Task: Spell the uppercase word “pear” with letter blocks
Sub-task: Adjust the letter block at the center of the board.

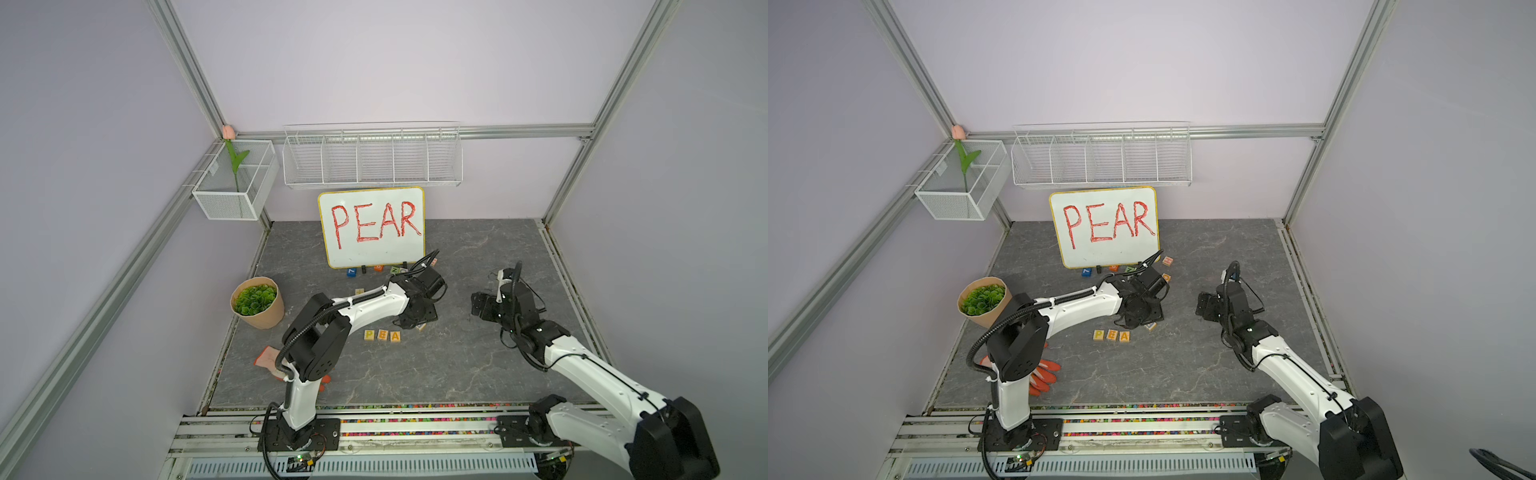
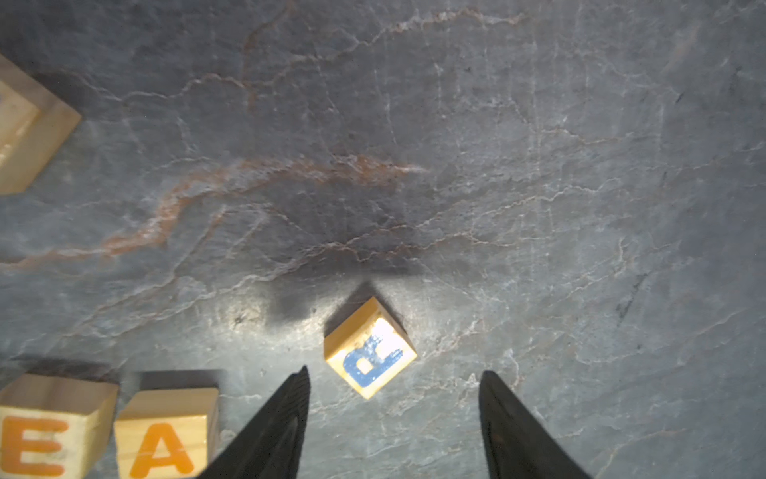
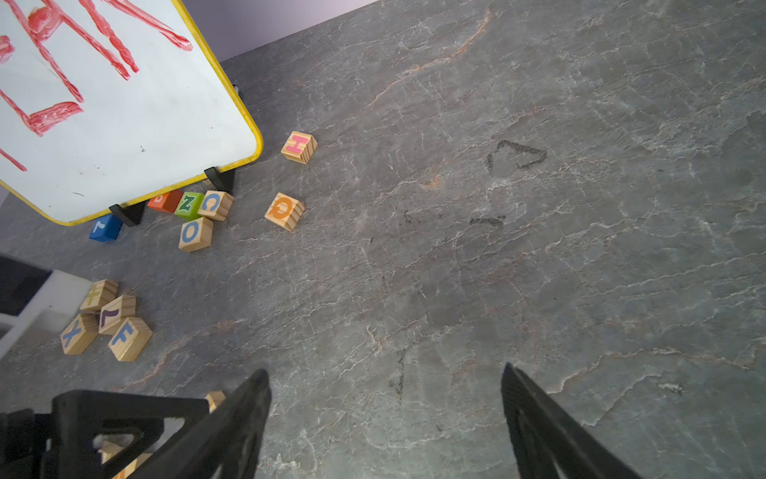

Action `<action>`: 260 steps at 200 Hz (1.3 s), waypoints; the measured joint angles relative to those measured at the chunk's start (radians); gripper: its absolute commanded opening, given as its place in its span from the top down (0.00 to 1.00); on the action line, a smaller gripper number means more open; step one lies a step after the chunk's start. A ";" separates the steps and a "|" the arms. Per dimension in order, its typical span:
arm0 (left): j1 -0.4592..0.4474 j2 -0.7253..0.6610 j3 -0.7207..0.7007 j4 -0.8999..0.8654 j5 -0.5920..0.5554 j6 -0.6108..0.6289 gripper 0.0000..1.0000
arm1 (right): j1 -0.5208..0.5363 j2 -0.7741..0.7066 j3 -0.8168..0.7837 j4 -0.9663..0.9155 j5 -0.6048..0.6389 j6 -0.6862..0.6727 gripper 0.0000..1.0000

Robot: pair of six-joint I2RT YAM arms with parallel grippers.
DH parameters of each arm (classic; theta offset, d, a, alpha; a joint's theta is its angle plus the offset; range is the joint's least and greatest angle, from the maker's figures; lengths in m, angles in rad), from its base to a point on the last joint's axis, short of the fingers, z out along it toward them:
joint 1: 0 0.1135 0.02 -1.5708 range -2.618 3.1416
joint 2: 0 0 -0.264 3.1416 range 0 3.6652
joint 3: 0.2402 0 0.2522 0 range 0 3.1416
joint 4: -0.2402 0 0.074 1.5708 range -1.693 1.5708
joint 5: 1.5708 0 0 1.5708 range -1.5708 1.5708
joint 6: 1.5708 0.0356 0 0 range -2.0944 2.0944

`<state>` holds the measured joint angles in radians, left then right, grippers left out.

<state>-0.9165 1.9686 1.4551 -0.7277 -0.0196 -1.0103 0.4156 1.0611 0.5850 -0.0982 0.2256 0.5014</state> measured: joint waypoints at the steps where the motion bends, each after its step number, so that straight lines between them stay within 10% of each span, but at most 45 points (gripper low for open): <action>1: 0.000 0.001 0.001 -0.001 0.000 0.000 0.36 | 0.000 -0.002 0.000 -0.001 0.000 -0.001 0.11; 159: 0.019 0.107 0.071 -0.095 0.037 0.006 0.51 | -0.004 -0.020 0.000 -0.017 0.002 -0.016 0.11; 260: -0.020 0.145 0.136 -0.159 -0.014 0.321 0.64 | -0.025 -0.002 0.000 -0.026 0.034 -0.031 0.11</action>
<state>-0.9367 2.1132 1.5909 -0.8864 -0.0338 -0.6891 0.3908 1.0588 0.5850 -0.1246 0.2600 0.4702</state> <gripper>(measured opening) 0.403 0.891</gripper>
